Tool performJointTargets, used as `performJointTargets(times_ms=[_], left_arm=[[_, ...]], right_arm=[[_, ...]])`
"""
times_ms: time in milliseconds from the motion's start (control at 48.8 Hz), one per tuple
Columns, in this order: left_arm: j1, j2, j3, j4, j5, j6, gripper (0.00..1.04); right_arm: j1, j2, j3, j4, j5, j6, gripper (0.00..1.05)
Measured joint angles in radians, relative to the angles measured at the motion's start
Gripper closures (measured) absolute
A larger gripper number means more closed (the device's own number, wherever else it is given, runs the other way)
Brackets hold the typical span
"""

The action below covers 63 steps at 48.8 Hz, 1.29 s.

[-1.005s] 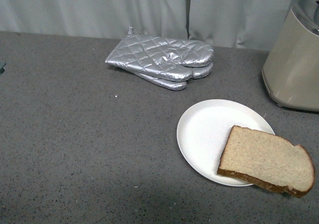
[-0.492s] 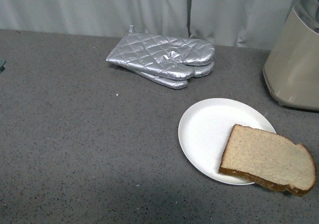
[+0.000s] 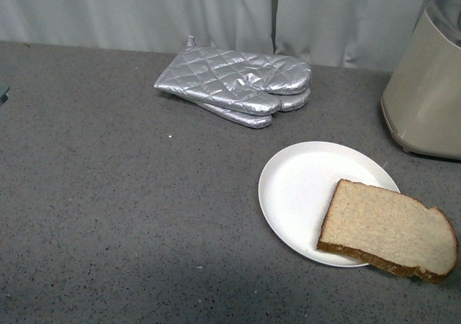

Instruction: Put bread into toaster

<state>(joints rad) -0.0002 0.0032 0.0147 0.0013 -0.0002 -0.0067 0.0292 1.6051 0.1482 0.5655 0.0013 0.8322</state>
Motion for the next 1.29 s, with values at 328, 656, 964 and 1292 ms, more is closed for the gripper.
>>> performJointTargets(times_ms=[328, 656, 964, 1292], left_arm=[[0.0, 0.0, 0.0, 0.0, 0.0, 0.0, 0.07], [0.0, 0.0, 0.0, 0.0, 0.0, 0.0, 0.07], [0.0, 0.0, 0.0, 0.0, 0.0, 0.0, 0.07], [0.0, 0.0, 0.0, 0.0, 0.0, 0.0, 0.07]], right_arm=[[0.072, 0.207, 0.039, 0.196, 0.01, 0.102, 0.09], [0.147, 0.351, 0.161, 0.234, 0.051, 0.183, 0.09], [0.156, 0.313, 0.231, 0.115, 0.042, 0.222, 0.61], [0.159, 0.011, 0.361, -0.154, 0.011, 0.267, 1.02]])
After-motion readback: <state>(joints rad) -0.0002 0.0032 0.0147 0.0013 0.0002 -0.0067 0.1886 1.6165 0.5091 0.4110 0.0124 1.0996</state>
